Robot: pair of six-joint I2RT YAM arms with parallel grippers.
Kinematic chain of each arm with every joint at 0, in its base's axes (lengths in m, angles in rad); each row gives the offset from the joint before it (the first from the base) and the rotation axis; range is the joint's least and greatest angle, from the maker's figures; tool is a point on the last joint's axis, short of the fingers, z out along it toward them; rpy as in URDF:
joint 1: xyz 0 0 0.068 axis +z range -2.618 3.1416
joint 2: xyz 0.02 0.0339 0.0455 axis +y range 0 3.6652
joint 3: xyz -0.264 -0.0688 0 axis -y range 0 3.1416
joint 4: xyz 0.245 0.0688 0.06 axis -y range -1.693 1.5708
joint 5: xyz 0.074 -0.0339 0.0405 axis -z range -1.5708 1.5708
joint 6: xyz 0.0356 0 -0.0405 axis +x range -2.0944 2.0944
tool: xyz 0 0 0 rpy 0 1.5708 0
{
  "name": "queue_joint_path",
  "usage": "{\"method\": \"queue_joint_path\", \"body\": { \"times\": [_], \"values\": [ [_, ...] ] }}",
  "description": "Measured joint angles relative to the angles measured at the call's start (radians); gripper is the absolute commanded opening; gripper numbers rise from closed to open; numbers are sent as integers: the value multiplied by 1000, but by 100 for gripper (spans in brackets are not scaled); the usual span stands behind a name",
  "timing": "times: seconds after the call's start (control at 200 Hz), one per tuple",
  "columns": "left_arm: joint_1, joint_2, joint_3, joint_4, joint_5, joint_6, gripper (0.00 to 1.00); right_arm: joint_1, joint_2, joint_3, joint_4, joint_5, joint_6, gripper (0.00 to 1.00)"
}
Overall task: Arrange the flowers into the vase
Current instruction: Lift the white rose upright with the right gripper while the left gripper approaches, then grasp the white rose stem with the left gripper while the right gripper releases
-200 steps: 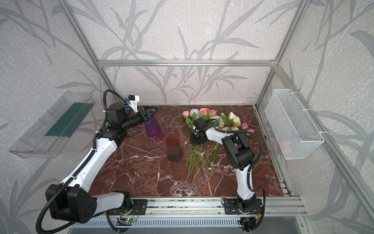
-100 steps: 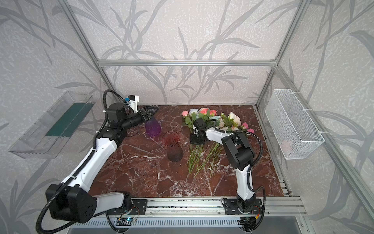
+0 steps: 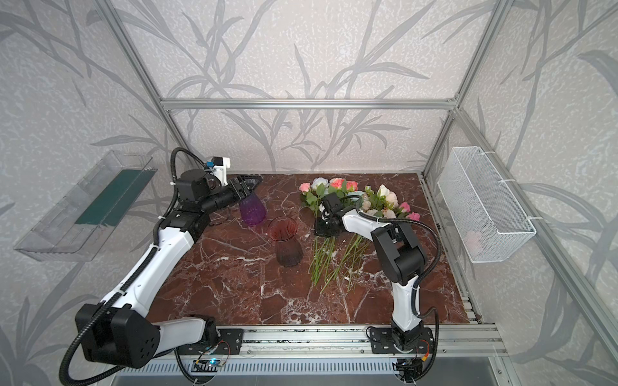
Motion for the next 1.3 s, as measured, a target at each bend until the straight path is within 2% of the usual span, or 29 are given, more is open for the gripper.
{"method": "queue_joint_path", "body": {
  "times": [0.21, 0.455, 0.63, 0.885, 1.06, 1.165, 1.25, 1.3],
  "values": [
    [0, 0, 0, 16, 19, -1, 68, 0, -183, -29, -2, 21, -4, 0],
    [-19, 0, -21, 100, 97, -18, 70, 15, -368, -45, -32, 82, -51, 0],
    [-69, -1, -30, 180, 166, -29, 70, 110, -498, 26, -102, 182, -128, 0],
    [-101, -6, -108, 428, 277, -134, 72, 280, -536, 223, -171, 227, -198, 0],
    [-129, -48, -137, 549, 320, -156, 72, 330, -518, 265, -199, 222, -205, 0],
    [-144, -75, -140, 599, 341, -157, 66, 347, -500, 274, -202, 220, -205, 0],
    [-150, -79, -140, 626, 351, -159, 56, 355, -492, 275, -207, 217, -205, 0],
    [-151, -76, -140, 630, 354, -158, 53, 356, -491, 275, -209, 212, -204, 0]
  ]
}}
